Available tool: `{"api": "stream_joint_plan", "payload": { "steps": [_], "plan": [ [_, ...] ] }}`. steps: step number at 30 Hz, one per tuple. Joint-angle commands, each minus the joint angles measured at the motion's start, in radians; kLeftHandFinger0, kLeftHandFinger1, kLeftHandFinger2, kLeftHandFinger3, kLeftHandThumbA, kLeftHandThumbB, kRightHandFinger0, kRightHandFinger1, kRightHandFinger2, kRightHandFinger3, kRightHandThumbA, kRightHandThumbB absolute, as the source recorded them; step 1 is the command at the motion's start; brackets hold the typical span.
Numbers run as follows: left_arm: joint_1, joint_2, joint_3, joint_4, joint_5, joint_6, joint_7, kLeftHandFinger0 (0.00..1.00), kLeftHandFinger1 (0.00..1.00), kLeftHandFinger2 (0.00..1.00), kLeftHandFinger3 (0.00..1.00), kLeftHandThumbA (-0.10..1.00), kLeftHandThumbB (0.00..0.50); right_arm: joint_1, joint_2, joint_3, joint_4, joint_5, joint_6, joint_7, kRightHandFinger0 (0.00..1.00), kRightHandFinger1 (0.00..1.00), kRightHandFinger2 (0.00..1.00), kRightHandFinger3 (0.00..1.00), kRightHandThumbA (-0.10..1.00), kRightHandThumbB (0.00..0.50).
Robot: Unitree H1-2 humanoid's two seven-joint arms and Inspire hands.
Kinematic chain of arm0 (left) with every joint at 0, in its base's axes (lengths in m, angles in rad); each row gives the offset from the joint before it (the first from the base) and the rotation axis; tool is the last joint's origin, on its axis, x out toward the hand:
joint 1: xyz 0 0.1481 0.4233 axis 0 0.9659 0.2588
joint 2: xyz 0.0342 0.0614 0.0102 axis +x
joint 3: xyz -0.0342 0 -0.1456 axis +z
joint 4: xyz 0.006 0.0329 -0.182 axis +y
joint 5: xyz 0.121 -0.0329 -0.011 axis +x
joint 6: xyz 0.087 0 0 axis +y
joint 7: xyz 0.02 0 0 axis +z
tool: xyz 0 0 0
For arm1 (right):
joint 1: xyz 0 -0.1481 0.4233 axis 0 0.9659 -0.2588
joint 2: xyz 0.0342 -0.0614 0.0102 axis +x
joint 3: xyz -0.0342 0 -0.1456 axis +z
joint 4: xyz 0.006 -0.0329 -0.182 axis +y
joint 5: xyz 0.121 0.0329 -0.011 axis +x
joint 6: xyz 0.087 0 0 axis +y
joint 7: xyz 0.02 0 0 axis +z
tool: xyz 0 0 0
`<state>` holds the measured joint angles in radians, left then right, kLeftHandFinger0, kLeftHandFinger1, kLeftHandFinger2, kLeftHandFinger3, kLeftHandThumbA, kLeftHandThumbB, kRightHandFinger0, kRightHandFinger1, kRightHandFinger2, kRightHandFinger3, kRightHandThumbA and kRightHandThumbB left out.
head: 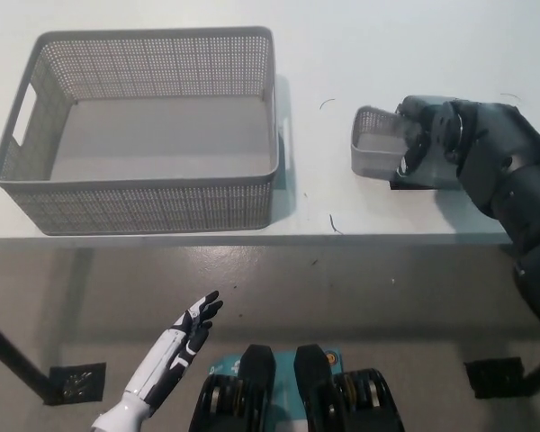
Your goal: Use the right hand to pick up a small rectangular container and put it into a bigger container on the left side
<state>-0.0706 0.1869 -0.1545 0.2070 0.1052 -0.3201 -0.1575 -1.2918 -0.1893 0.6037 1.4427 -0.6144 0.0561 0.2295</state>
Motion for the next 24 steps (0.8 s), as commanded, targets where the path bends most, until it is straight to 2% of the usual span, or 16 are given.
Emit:
{"api": "stream_joint_plan", "payload": {
  "steps": [1, 2, 3, 4, 5, 6, 7, 8, 9, 11, 13, 16, 17, 18, 24],
  "plan": [
    [-0.027, 0.010, 0.006, -0.022, -0.003, -0.035, -0.008, 1.00, 1.00, 1.00, 1.00, 1.00, 0.309, -0.058, -0.052, -0.029, -0.021, 0.005, -0.092, -0.323, 0.22, 0.29, 0.33, 0.25, -0.10, 0.174],
    [-0.028, 0.011, 0.006, -0.020, -0.004, -0.035, -0.009, 1.00, 1.00, 1.00, 1.00, 1.00, 0.309, -0.065, -0.058, -0.030, -0.021, 0.006, -0.101, -0.329, 0.21, 0.29, 0.35, 0.31, -0.10, 0.180],
    [-0.028, 0.011, 0.006, -0.020, -0.005, -0.036, -0.011, 1.00, 1.00, 1.00, 1.00, 1.00, 0.308, -0.076, -0.069, -0.032, -0.025, 0.006, -0.122, -0.344, 0.04, 0.12, 0.23, 0.28, -0.10, 0.168],
    [-0.028, 0.011, 0.006, -0.020, -0.004, -0.035, -0.011, 1.00, 1.00, 1.00, 1.00, 1.00, 0.310, -0.086, -0.075, -0.036, -0.026, 0.010, -0.130, -0.347, 0.00, 0.06, 0.19, 0.23, -0.10, 0.178],
    [-0.027, 0.012, 0.006, -0.021, 0.001, -0.030, -0.009, 1.00, 1.00, 1.00, 1.00, 1.00, 0.314, -0.115, -0.087, -0.052, -0.034, 0.024, -0.134, -0.343, 0.00, 0.09, 0.27, 0.21, -0.10, 0.206],
    [-0.028, 0.013, 0.007, -0.021, 0.001, -0.029, -0.009, 1.00, 1.00, 1.00, 1.00, 1.00, 0.316, -0.124, -0.091, -0.058, -0.035, 0.028, -0.142, -0.345, 0.00, 0.16, 0.41, 0.25, -0.10, 0.193],
    [-0.029, 0.014, 0.009, -0.020, -0.002, -0.028, -0.010, 1.00, 1.00, 1.00, 1.00, 1.00, 0.316, -0.147, -0.102, -0.069, -0.042, 0.035, -0.163, -0.355, 0.00, 0.21, 0.50, 0.30, -0.10, 0.197],
    [-0.028, 0.013, 0.009, -0.020, -0.003, -0.028, -0.010, 1.00, 1.00, 1.00, 1.00, 1.00, 0.316, -0.153, -0.105, -0.072, -0.044, 0.034, -0.168, -0.359, 0.00, 0.28, 0.63, 0.40, -0.10, 0.180],
    [-0.028, 0.013, 0.009, -0.022, -0.003, -0.028, -0.010, 1.00, 1.00, 1.00, 1.00, 1.00, 0.316, -0.171, -0.109, -0.075, -0.046, 0.031, -0.163, -0.359, 0.00, 0.33, 0.72, 0.62, -0.10, 0.174],
    [-0.027, 0.013, 0.009, -0.022, -0.002, -0.029, -0.009, 1.00, 1.00, 1.00, 1.00, 1.00, 0.314, -0.207, -0.120, -0.091, -0.058, 0.037, -0.170, -0.363, 0.03, 0.44, 0.82, 0.82, -0.10, 0.167],
    [-0.028, 0.013, 0.009, -0.022, -0.002, -0.029, -0.008, 1.00, 1.00, 1.00, 1.00, 1.00, 0.310, -0.247, -0.133, -0.101, -0.073, 0.034, -0.197, -0.390, 0.00, 0.42, 0.80, 0.80, -0.10, 0.169],
    [-0.029, 0.014, 0.010, -0.023, 0.002, -0.025, -0.006, 1.00, 1.00, 1.00, 1.00, 1.00, 0.307, -0.312, -0.144, -0.131, -0.103, 0.047, -0.212, -0.398, 0.00, 0.45, 0.84, 0.96, -0.10, 0.169],
    [-0.029, 0.014, 0.010, -0.023, 0.003, -0.025, -0.006, 1.00, 1.00, 1.00, 1.00, 1.00, 0.307, -0.319, -0.146, -0.136, -0.106, 0.048, -0.216, -0.397, 0.00, 0.45, 0.84, 0.96, -0.10, 0.170],
    [-0.029, 0.014, 0.009, -0.022, 0.002, -0.027, -0.007, 1.00, 1.00, 1.00, 1.00, 1.00, 0.305, -0.338, -0.150, -0.152, -0.128, 0.057, -0.235, -0.385, 0.00, 0.43, 0.79, 0.92, -0.10, 0.171],
    [-0.030, 0.017, 0.010, -0.021, 0.001, -0.030, -0.008, 1.00, 1.00, 1.00, 1.00, 1.00, 0.295, -0.402, -0.115, -0.174, -0.191, 0.043, -0.235, -0.352, 0.00, 0.44, 0.80, 0.95, -0.10, 0.202]
  ]
}}
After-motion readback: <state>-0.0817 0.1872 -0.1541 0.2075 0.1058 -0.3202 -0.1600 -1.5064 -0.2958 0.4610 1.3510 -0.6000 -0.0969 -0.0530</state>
